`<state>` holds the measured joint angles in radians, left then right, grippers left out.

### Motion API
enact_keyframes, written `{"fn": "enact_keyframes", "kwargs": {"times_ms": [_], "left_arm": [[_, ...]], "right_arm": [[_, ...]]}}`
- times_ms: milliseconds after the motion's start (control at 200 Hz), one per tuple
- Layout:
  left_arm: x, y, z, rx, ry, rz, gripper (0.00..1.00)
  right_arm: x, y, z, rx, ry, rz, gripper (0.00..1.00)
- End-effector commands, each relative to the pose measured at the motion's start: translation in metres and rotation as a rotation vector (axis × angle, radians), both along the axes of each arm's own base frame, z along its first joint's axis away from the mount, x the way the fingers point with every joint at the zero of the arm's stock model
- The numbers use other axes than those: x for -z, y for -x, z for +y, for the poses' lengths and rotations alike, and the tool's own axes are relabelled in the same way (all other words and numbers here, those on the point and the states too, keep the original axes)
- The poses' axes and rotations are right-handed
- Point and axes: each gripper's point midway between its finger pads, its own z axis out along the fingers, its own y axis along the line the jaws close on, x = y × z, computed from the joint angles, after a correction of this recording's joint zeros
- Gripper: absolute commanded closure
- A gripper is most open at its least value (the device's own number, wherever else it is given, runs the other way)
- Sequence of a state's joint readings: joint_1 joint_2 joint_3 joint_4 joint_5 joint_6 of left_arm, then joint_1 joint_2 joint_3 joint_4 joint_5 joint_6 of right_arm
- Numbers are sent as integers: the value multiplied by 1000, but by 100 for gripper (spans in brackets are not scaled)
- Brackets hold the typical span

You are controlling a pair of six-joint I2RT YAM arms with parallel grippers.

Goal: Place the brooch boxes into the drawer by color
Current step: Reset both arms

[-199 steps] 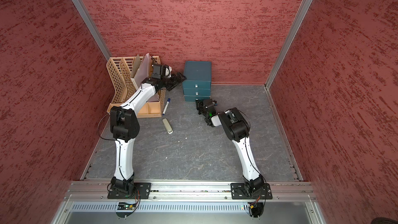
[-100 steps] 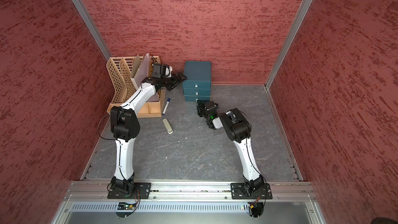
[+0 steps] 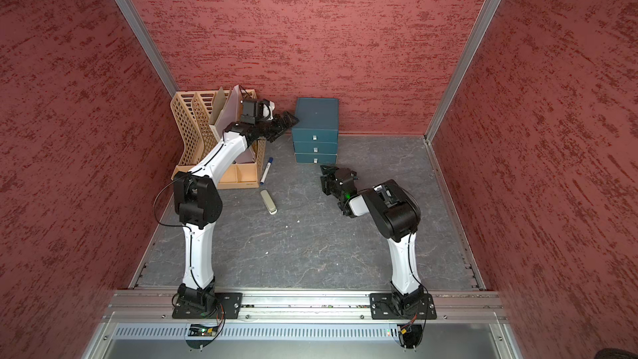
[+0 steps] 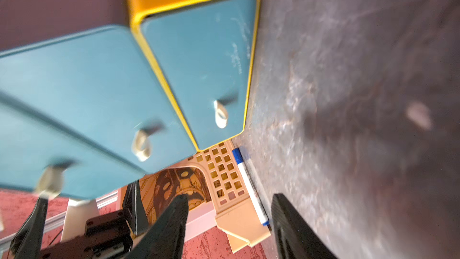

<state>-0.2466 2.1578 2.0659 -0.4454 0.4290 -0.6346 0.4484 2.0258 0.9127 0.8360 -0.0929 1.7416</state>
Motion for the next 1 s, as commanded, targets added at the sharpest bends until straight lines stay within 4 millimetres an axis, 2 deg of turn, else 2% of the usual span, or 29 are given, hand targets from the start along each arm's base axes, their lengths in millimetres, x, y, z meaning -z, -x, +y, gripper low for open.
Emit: {"fn": "enact_keyframes", "kwargs": {"times_ms": [0,155,296,326,351,381,396,531,656,761,907,997], "left_arm": [[-66,17,10,-28,44,-132,0],[-83,48,26,-81,34,-170,0],[-87,82,44,-123,3,-191,0],[-86,89,48,-133,-7,-193,0],[-86,96,52,-142,-15,-197,0],[-85,104,56,-151,-24,-201,0],[-85,108,58,-154,-28,-204,0],[-83,139,72,-164,-78,-220,0],[-80,163,85,-196,-158,-247,0],[-74,180,103,-265,-296,-270,0],[-67,191,151,-484,-457,-284,0],[-60,191,156,-410,-602,-466,0]], "right_arm": [[-21,16,-14,-9,87,-40,40],[-36,43,-39,-52,257,-63,37],[-65,66,-66,-93,505,-112,28],[-67,71,-73,-103,574,-105,23],[-80,75,-79,-102,618,-128,19],[-89,80,-86,-103,670,-148,5],[-92,82,-89,-105,696,-154,2],[-124,98,-121,-94,875,-220,1],[-148,111,-139,-92,1014,-290,1],[-159,118,-155,-83,1146,-282,1],[-173,129,-202,84,1347,-193,1],[-176,130,-224,152,1493,-184,1]]}}
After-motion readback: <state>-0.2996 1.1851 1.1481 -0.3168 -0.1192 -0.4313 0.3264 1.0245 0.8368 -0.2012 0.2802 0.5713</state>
